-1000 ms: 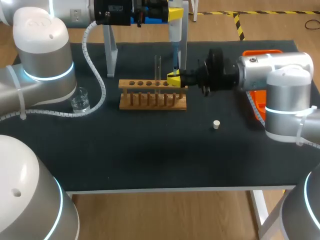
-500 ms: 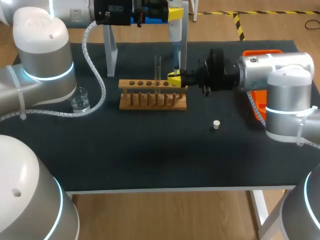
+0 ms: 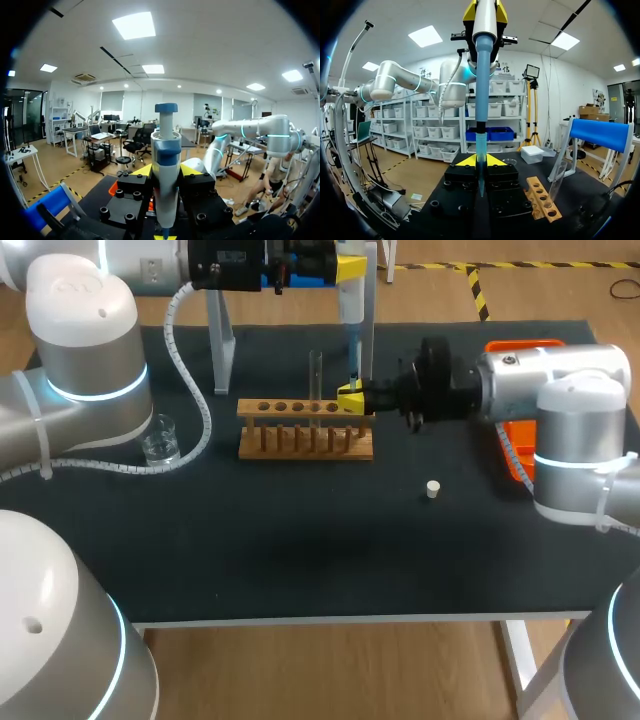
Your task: Invert the test tube, pick up the pipette, mount the tip to pipette, aspirate from beaker and dispense into the tube, eject the tip, return the pipette, and cap with the stopper.
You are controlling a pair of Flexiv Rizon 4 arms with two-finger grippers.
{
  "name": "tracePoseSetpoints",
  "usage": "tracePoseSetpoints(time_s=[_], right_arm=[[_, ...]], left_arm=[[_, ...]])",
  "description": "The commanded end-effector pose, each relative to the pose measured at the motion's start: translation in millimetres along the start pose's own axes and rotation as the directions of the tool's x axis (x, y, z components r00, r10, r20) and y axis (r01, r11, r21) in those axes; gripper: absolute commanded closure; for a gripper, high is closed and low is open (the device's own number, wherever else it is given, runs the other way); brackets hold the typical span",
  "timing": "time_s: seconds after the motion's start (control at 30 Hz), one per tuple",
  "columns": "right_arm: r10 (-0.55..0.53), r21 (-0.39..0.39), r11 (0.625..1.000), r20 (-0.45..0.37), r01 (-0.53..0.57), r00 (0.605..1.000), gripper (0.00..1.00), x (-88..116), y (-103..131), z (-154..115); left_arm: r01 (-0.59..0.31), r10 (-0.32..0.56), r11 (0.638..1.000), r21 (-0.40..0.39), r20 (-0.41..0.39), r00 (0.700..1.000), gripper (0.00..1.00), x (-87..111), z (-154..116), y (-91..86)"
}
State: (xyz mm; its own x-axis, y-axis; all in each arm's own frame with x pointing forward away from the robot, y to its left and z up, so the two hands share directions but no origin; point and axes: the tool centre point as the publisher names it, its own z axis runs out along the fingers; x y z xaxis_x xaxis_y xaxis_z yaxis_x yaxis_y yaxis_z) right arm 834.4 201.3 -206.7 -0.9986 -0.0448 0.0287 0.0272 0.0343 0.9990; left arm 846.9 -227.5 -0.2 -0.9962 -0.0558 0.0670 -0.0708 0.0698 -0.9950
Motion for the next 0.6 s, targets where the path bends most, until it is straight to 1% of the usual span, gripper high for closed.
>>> tracePoseSetpoints(time_s=[0.03,0.6], right_arm=[[0.000,0.002,1.000,-0.003,0.000,1.000,1.00,0.4,1.3,-1.1],[-0.004,-0.005,1.000,-0.012,0.004,1.000,1.00,0.9,6.8,4.7]], left_arm=[[0.000,0.000,1.000,-0.003,-0.002,1.000,1.00,-0.4,-0.4,0.0],[0.000,0.000,1.000,-0.003,-0.002,1.000,1.00,-0.4,-0.4,0.0]])
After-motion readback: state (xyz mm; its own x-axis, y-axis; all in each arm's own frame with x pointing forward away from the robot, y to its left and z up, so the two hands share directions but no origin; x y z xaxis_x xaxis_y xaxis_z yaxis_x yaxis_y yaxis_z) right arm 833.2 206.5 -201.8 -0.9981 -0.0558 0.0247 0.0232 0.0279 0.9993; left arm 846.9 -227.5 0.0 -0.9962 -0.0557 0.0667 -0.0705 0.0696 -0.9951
